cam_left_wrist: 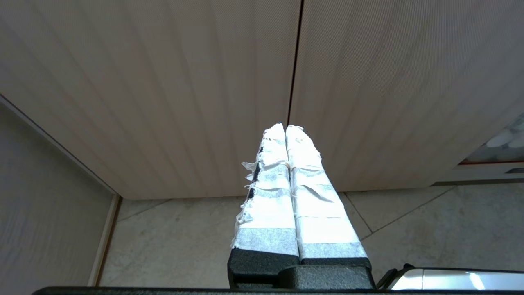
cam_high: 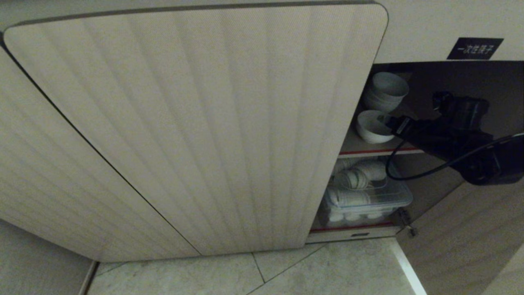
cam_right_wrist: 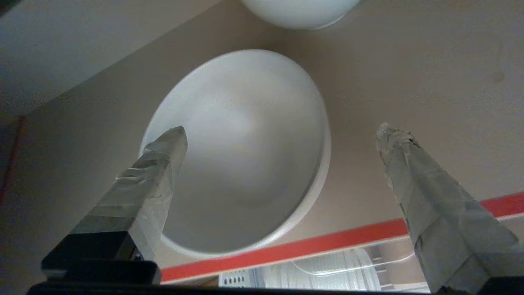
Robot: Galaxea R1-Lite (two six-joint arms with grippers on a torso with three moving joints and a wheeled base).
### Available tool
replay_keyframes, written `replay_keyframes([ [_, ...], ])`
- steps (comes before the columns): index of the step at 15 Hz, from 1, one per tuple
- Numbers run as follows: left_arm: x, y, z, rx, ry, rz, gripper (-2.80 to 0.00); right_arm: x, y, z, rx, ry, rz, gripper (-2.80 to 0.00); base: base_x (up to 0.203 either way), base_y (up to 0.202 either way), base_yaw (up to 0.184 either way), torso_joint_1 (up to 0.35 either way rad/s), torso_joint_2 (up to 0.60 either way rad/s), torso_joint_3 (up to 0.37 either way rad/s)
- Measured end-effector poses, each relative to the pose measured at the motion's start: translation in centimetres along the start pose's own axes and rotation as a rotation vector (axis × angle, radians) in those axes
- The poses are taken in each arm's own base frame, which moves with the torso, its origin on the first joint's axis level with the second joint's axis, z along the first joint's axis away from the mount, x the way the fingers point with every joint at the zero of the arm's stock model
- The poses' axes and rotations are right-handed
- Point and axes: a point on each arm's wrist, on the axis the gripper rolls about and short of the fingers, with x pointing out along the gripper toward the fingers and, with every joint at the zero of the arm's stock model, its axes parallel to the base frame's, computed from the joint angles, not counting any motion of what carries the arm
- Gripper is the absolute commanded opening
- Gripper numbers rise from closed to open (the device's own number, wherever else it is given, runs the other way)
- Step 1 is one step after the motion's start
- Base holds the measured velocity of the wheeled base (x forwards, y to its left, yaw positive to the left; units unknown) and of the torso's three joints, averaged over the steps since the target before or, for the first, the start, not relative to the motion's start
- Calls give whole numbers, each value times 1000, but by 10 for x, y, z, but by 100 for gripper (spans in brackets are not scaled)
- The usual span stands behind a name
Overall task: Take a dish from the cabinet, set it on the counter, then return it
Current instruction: Take the bowl from the cabinet
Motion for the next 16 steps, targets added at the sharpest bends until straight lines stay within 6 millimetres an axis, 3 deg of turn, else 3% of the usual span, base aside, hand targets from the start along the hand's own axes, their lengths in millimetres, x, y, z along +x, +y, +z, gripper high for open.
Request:
replay_keyframes([
  [16, 0, 0, 0, 0, 0, 0, -280, 34, 0, 4, -21, 48, -85, 0, 0, 0, 0, 0, 0, 0],
])
